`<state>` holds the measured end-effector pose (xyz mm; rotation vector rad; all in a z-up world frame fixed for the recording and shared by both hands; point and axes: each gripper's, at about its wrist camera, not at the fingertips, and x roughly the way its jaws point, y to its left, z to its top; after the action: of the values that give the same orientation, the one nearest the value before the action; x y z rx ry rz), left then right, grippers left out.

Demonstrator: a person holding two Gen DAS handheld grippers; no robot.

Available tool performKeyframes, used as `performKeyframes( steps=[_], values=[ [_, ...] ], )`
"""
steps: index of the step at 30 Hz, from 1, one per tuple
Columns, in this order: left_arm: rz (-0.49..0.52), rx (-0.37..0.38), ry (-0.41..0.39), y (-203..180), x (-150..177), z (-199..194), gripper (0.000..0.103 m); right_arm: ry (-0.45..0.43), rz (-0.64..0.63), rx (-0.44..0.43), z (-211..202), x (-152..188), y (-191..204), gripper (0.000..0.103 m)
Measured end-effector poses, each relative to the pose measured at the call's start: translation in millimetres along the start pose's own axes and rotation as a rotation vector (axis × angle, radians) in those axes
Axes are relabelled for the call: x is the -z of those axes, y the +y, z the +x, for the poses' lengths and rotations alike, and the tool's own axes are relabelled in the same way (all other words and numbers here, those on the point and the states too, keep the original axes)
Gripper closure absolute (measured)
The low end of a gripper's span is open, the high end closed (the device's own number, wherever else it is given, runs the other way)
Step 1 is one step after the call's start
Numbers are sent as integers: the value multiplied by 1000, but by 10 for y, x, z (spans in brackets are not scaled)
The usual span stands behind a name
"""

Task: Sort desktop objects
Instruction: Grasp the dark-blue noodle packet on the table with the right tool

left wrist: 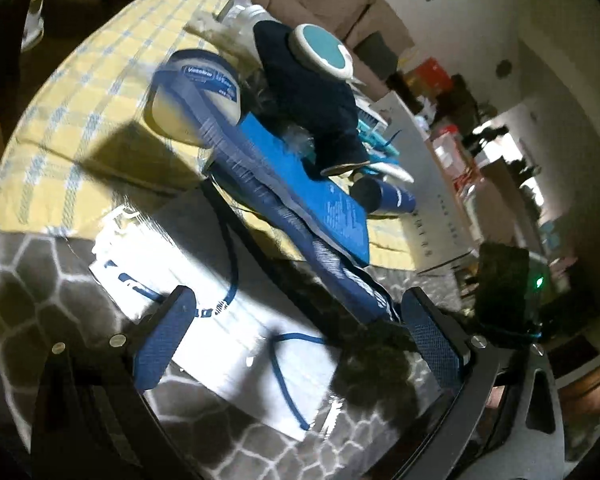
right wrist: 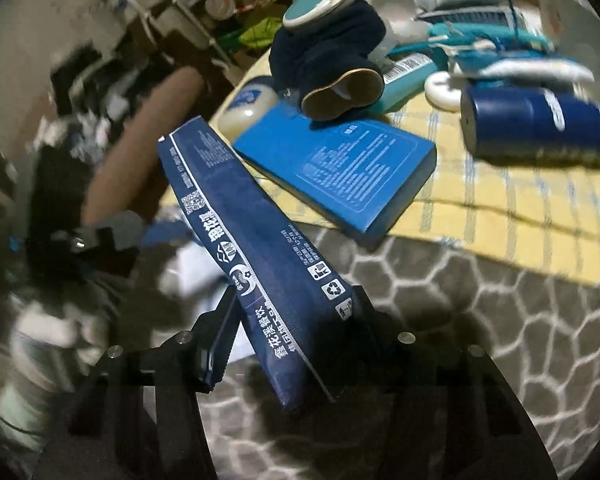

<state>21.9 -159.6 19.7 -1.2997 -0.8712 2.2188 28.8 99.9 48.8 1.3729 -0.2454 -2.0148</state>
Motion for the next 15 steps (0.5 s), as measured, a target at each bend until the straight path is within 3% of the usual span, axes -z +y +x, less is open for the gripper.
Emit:
performKeyframes(
  steps=[4, 9, 11, 13, 15],
  values=[
    [-43, 93, -31, 37, -12, -23, 0, -15, 38, -66, -33, 49, 86, 47],
    [-22, 178, -75, -90, -67, -96, 3, -33, 7, -30, -95, 58, 240, 47],
    [-7, 192, -85, -176, -110, -116, 19, -39, -18, -20, -137, 25, 289, 47],
    [5, 195, -99, -263, -152, -119, 44, -44, -27, -35, -206, 9, 318, 47],
    [-3, 179, -99, -331, -183, -89, 56, -45, -17, -62, -225, -6, 329, 47]
  ],
)
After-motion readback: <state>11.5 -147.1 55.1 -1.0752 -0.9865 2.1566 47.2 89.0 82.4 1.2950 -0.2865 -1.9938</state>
